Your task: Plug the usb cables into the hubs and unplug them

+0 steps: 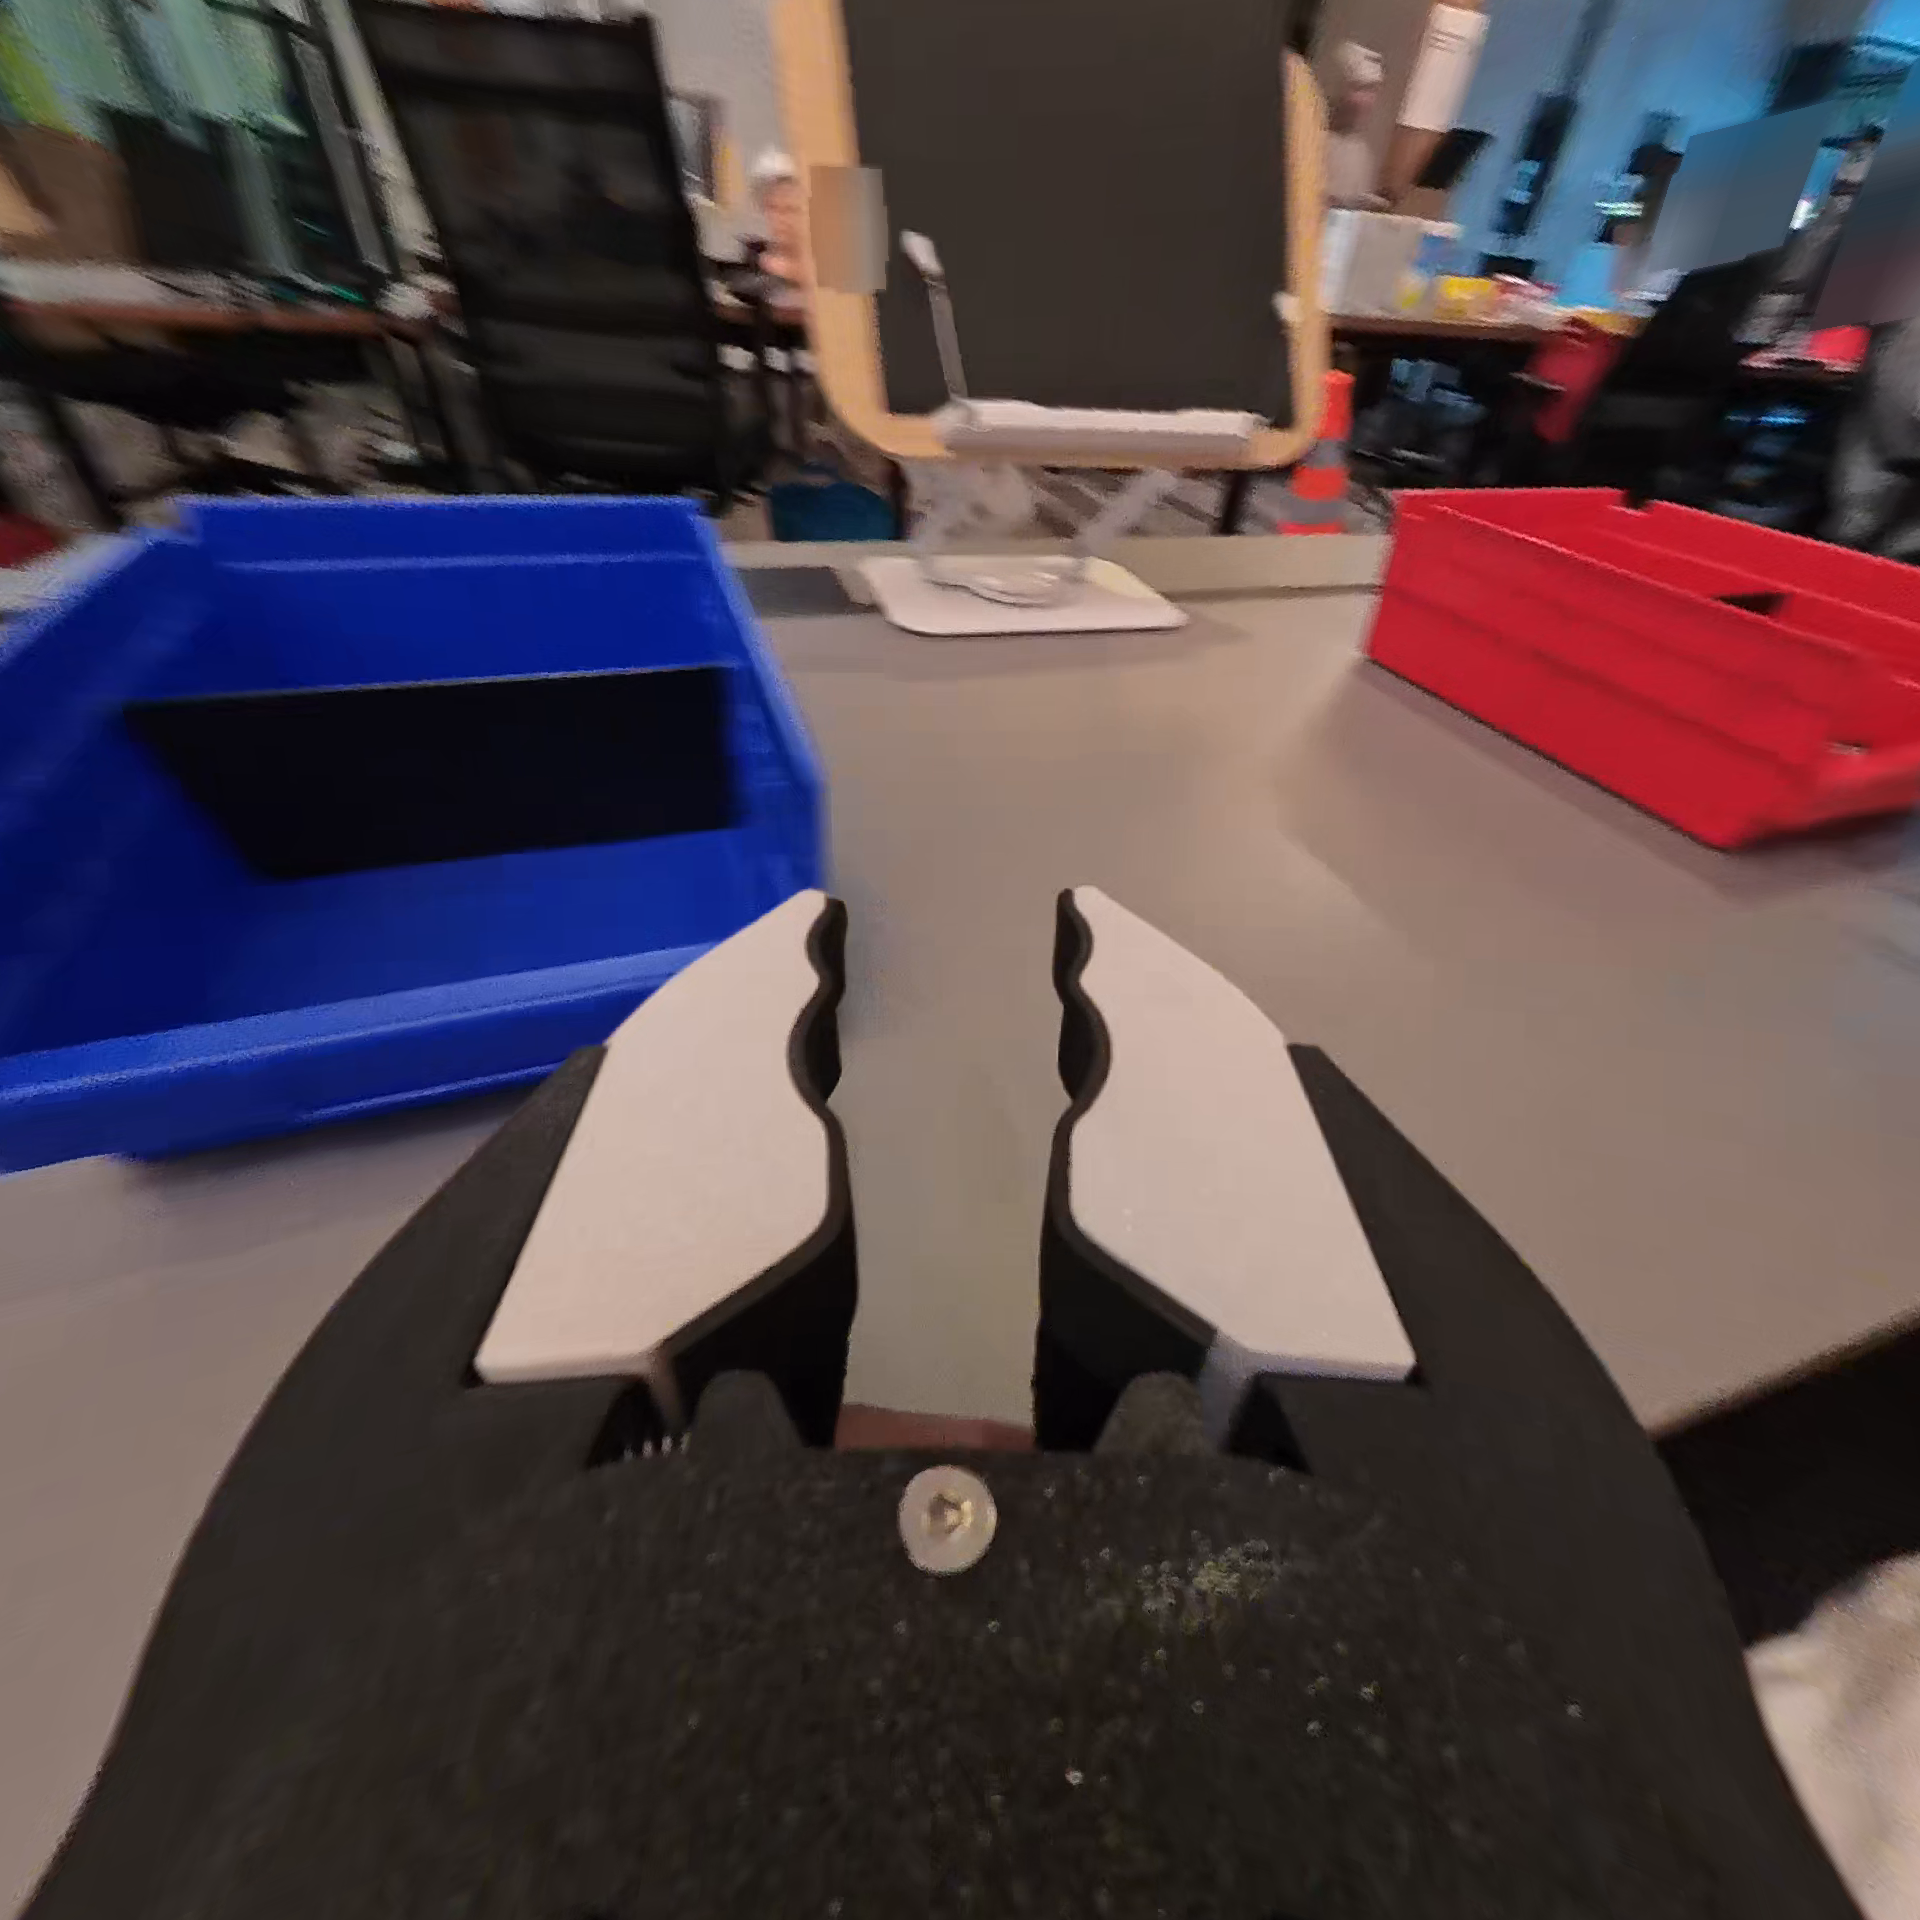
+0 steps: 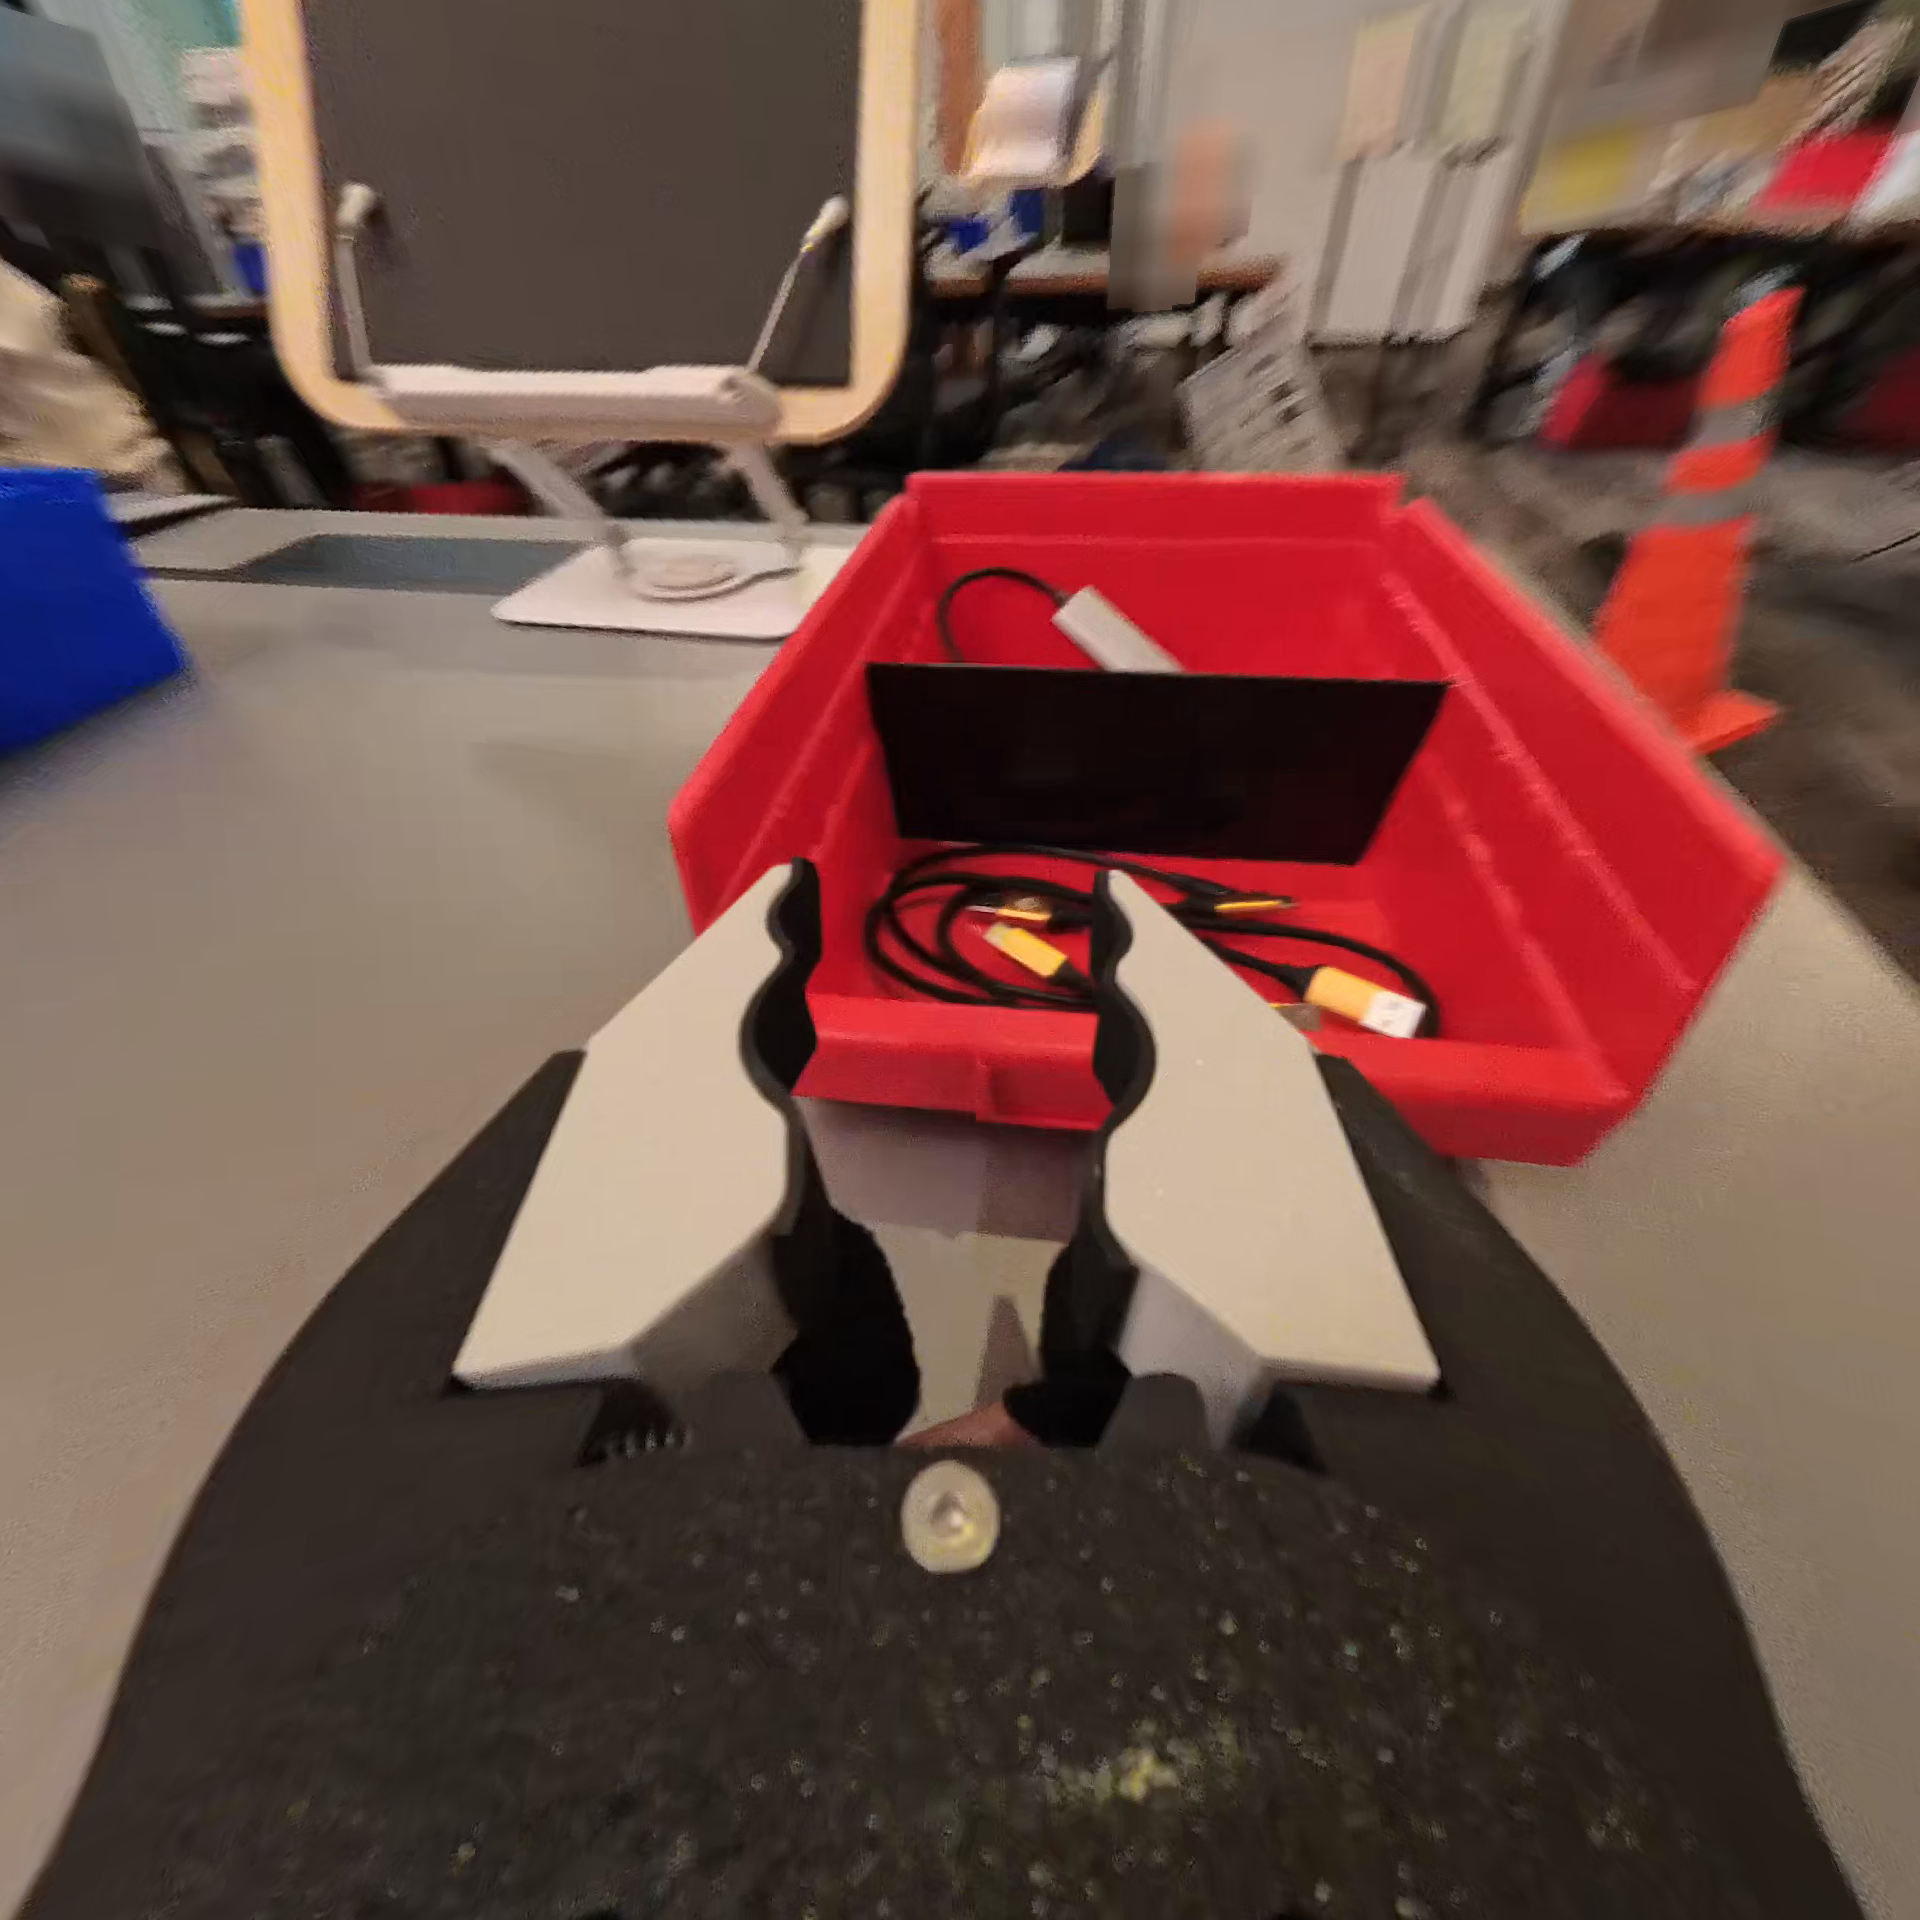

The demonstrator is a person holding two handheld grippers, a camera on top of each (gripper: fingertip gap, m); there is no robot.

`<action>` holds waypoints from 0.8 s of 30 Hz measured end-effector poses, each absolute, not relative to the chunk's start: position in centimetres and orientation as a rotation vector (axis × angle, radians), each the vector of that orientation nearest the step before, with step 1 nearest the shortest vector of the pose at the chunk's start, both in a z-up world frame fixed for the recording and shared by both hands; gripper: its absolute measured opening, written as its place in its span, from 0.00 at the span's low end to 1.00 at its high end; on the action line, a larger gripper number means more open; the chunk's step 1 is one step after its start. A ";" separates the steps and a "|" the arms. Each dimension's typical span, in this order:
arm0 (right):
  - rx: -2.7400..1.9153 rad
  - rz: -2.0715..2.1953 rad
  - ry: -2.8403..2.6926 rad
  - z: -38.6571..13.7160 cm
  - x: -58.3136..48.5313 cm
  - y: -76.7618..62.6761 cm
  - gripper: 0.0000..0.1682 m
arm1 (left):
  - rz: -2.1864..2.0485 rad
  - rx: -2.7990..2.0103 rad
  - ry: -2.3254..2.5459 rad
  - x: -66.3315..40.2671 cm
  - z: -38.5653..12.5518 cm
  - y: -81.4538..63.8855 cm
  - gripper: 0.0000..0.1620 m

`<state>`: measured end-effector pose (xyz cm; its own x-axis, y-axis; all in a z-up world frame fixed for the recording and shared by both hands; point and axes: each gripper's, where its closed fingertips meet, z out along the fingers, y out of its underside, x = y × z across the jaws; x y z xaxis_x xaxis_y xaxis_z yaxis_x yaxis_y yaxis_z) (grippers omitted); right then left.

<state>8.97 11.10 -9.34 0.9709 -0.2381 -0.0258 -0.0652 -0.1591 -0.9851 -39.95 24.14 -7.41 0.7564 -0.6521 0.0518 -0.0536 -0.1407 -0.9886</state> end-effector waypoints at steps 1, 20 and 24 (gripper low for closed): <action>-1.706 -0.214 0.213 -9.0 9.0 11.1 0.34 | -0.519 -1.649 0.550 -41.4 -7.4 25.0 0.23; -1.889 -0.348 0.208 -12.1 9.8 11.4 0.28 | -0.454 -1.802 0.439 -45.5 -9.7 30.8 0.20; -1.897 -0.362 0.202 -12.3 9.9 11.6 0.27 | -0.471 -1.812 0.432 -45.4 -9.9 30.9 0.20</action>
